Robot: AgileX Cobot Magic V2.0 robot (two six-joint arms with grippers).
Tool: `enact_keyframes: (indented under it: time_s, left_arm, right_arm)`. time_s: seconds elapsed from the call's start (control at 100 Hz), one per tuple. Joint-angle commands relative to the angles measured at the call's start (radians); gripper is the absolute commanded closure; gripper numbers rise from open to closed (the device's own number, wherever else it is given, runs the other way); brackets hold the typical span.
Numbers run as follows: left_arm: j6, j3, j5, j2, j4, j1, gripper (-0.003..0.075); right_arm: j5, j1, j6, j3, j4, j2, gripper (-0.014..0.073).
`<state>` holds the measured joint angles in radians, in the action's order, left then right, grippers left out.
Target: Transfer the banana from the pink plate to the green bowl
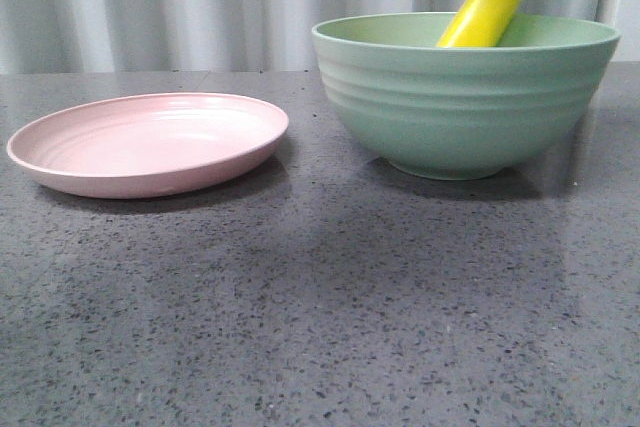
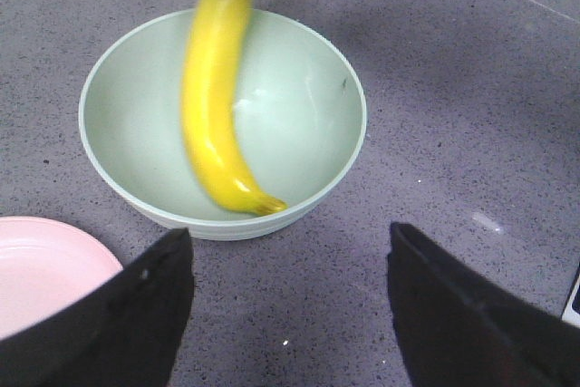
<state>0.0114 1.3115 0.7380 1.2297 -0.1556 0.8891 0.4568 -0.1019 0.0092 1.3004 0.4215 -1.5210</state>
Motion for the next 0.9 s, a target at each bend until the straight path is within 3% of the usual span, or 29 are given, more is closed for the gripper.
enact_keyframes:
  time_s: [0.0,0.12,0.19,0.36,0.38,0.58,0.89]
  left_arm:
    - [-0.011,0.031,-0.070,-0.028,-0.014,0.008,0.0298]
    - [-0.011,0.031,-0.070,-0.036,-0.014,0.008,0.0307]
    - [-0.011,0.031,-0.070,-0.044,-0.014,0.008,0.0368]
    - [-0.011,0.023,-0.069,-0.069,-0.001,0.008,0.0742]
    - [-0.011,0.021,-0.069,-0.076,0.004,0.008,0.0736]
    - [-0.021,-0.050,-0.105,-0.143,0.038,0.008,0.0739]
    - [-0.041,-0.366,-0.397,-0.380,0.086,0.008,0.0739]
  right_arm:
    - [-0.041,0.004,-0.009,0.037,0.007,0.040,0.0236]
    - [-0.008,0.004,-0.056,0.037,-0.006,0.064,0.0243]
    - [0.020,0.004,-0.055,0.037,-0.040,0.087,0.0288]
    - [0.159,0.004,-0.055,0.037,-0.165,0.154,0.0624]
    - [0.177,0.004,-0.055,0.037,-0.179,0.161,0.0674]
    - [0.238,0.004,-0.104,-0.026,-0.221,0.277,0.0670]
    - [0.102,0.004,-0.116,-0.312,-0.221,0.604,0.0670]
